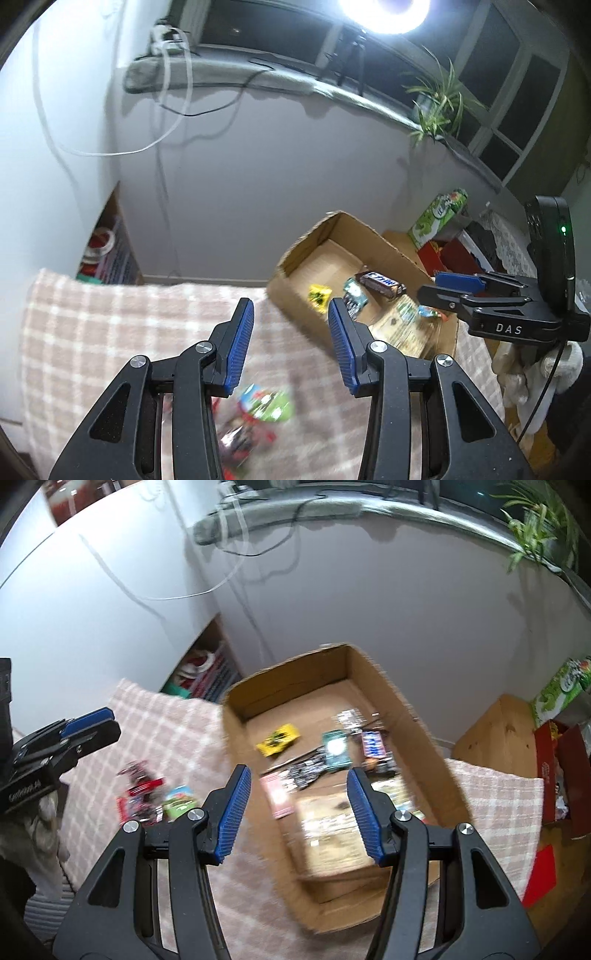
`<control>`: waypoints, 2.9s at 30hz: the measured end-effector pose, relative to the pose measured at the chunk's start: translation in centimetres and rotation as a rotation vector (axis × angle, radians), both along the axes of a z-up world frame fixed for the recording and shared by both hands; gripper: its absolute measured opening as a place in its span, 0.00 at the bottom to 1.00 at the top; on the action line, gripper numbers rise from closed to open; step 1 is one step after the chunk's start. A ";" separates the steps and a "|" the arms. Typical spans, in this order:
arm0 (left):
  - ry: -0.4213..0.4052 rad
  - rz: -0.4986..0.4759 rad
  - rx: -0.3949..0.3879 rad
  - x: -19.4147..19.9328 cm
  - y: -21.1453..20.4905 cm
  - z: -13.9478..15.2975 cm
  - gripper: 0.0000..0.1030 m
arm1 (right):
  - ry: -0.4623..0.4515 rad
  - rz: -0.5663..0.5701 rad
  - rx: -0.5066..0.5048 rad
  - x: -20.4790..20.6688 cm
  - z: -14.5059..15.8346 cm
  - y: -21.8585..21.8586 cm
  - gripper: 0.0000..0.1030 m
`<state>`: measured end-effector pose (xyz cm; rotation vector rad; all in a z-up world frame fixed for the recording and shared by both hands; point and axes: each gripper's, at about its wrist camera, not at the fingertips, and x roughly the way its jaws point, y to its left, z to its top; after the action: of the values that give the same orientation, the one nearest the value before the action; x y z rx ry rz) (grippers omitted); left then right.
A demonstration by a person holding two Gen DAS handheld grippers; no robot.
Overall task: Organize snacks
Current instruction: 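Move both tools back over the remaining snacks on the cloth, then grasp the green jelly cup with the right tool while the left tool grasps the red-wrapped candy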
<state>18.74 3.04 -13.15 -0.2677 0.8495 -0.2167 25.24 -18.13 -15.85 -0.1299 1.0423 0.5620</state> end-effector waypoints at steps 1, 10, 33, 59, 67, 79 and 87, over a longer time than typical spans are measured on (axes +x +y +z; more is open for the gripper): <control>0.001 0.012 -0.003 -0.7 0.7 0.0 0.39 | 0.003 0.012 0.003 -0.3 0.0 0.3 0.55; 0.055 0.076 -0.014 -5.4 4.4 -1.7 0.39 | 0.058 0.124 0.022 -3.7 -1.5 4.9 0.55; 0.129 -0.141 0.117 -5.2 0.7 -7.2 0.39 | 0.284 0.178 -0.008 -1.9 -10.8 12.5 0.55; 0.146 -0.146 0.080 -5.6 -0.3 -10.8 0.36 | 0.270 0.208 -0.062 -2.4 -12.1 14.2 0.37; 0.137 -0.118 0.048 -6.7 0.4 -10.7 0.36 | 0.286 0.168 -0.015 -1.9 -11.8 12.2 0.34; 0.120 -0.079 -0.006 -7.7 2.2 -9.4 0.35 | 0.419 0.046 0.221 -0.5 -10.3 7.7 0.34; 0.077 -0.074 -0.032 -8.0 2.5 -7.0 0.35 | 0.335 0.033 0.242 -0.3 -6.1 5.4 0.34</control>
<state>10.75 5.59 -20.13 -0.2757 0.9335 -0.2903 24.91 -12.77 -21.99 0.1662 1.2884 0.7515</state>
